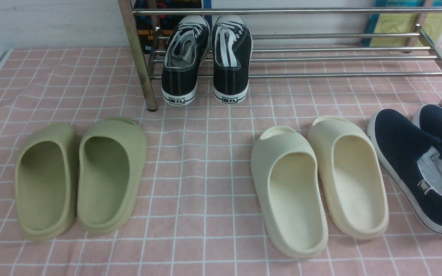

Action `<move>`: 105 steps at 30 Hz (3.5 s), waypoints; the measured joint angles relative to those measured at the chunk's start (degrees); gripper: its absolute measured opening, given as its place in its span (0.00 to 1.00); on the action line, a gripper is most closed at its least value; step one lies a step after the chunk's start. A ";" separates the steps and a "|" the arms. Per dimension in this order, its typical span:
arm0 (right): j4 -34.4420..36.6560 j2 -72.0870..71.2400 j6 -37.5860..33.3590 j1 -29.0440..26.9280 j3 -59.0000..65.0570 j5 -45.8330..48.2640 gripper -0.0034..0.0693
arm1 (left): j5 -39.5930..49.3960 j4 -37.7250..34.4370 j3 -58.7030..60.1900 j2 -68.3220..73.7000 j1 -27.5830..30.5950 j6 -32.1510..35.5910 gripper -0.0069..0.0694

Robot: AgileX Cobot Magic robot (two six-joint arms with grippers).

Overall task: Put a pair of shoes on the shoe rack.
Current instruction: Use the right arm to grab the shoe closest to it, then use the right arm to put a shoe into the shoe rack, then use the right arm to grab the shoe closest to it

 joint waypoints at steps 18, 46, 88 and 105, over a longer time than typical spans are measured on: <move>-30.05 64.20 -0.63 5.01 -46.00 42.56 0.07 | 0.00 0.02 0.00 0.00 0.00 0.00 0.18; -38.80 87.19 1.57 12.08 -58.67 36.88 0.08 | 0.00 0.07 0.00 0.00 0.00 0.00 0.19; -37.56 126.67 10.19 12.94 -119.18 37.96 0.18 | 0.00 0.27 0.00 0.00 0.00 0.00 0.21; -38.65 110.51 7.70 12.94 -111.87 47.72 0.72 | 0.05 0.56 0.00 0.00 0.00 0.00 0.23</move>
